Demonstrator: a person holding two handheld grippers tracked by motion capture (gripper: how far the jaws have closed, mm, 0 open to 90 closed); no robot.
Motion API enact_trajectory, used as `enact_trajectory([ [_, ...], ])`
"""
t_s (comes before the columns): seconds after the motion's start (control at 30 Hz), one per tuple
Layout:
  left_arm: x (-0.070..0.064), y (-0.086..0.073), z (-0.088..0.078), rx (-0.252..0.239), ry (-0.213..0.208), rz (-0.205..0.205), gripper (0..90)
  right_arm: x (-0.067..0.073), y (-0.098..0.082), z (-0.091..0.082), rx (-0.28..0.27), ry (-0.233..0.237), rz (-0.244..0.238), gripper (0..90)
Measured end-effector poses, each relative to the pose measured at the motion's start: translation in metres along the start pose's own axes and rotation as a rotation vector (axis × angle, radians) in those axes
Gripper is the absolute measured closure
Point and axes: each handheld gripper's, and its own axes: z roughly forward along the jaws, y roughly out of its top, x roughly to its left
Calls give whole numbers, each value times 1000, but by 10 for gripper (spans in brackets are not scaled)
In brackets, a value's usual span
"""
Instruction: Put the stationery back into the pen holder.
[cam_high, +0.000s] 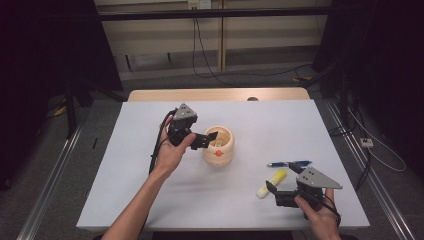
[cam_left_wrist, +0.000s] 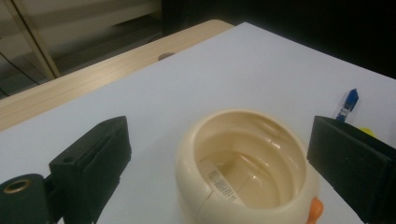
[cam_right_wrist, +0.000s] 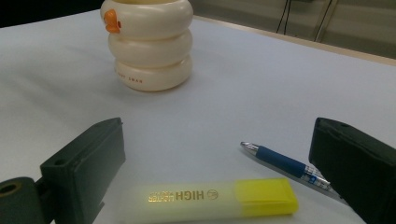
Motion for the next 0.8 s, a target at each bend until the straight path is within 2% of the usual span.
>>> enact_trajectory([
  [0.13, -1, -3, -9, 18, 10, 10, 62, 0, 0, 0, 1, 0, -1, 32],
  [0.43, -1, -14, -30, 23, 72, 14, 62, 0, 0, 0, 3, 1, 1, 32],
  [0.63, -2, -27, -39, 63, 65, 18, 62, 0, 0, 1, 5, 0, 4, 32],
  [0.8, -2, -40, -46, 77, 80, 13, 62, 0, 0, 1, 8, -2, 5, 32],
])
